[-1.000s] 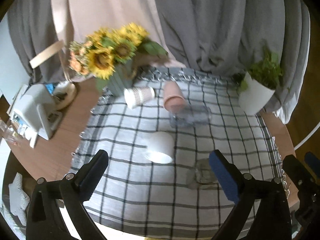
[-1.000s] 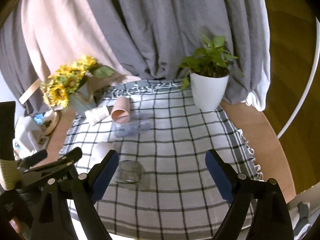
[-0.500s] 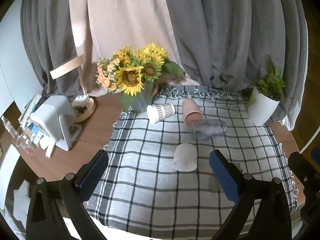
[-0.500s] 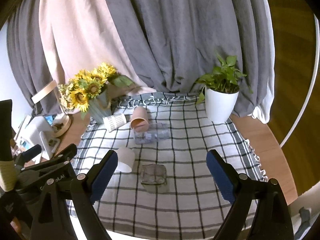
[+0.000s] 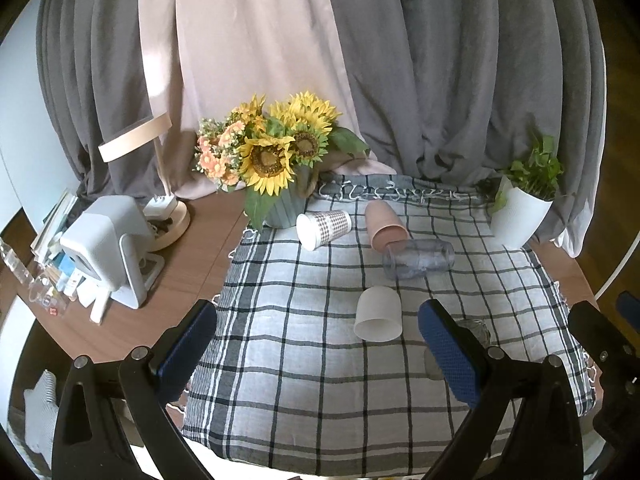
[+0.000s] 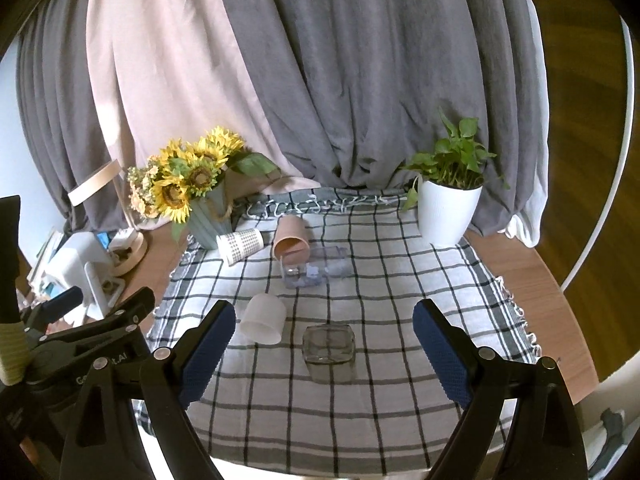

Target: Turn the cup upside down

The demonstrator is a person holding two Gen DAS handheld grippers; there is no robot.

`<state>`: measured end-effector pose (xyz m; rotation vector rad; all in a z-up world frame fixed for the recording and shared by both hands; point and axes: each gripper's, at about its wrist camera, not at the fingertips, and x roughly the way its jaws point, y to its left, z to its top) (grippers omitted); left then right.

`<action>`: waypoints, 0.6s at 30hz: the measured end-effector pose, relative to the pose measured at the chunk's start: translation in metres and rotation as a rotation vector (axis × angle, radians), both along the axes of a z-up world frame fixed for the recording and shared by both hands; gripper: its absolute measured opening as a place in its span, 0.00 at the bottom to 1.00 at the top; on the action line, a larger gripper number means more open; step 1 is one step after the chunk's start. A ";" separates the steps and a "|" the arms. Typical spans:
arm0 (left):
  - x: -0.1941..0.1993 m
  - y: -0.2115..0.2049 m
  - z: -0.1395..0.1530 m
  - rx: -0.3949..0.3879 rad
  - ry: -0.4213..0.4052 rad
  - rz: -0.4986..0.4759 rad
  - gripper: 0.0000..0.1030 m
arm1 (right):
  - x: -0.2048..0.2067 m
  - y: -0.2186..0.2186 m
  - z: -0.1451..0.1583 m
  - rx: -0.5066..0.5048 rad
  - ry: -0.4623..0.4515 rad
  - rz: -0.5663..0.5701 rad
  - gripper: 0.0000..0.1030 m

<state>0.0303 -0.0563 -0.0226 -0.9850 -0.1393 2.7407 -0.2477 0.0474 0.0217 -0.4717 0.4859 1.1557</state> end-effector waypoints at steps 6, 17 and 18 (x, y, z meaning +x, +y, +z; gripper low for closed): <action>-0.001 -0.003 -0.001 0.004 0.002 -0.007 1.00 | -0.003 -0.001 0.000 0.003 -0.002 -0.001 0.88; -0.003 -0.004 -0.002 0.008 -0.002 -0.016 1.00 | -0.007 -0.001 0.000 0.000 -0.005 -0.007 0.88; -0.003 -0.004 -0.002 0.008 -0.002 -0.015 1.00 | -0.007 -0.001 0.000 0.001 -0.005 -0.006 0.88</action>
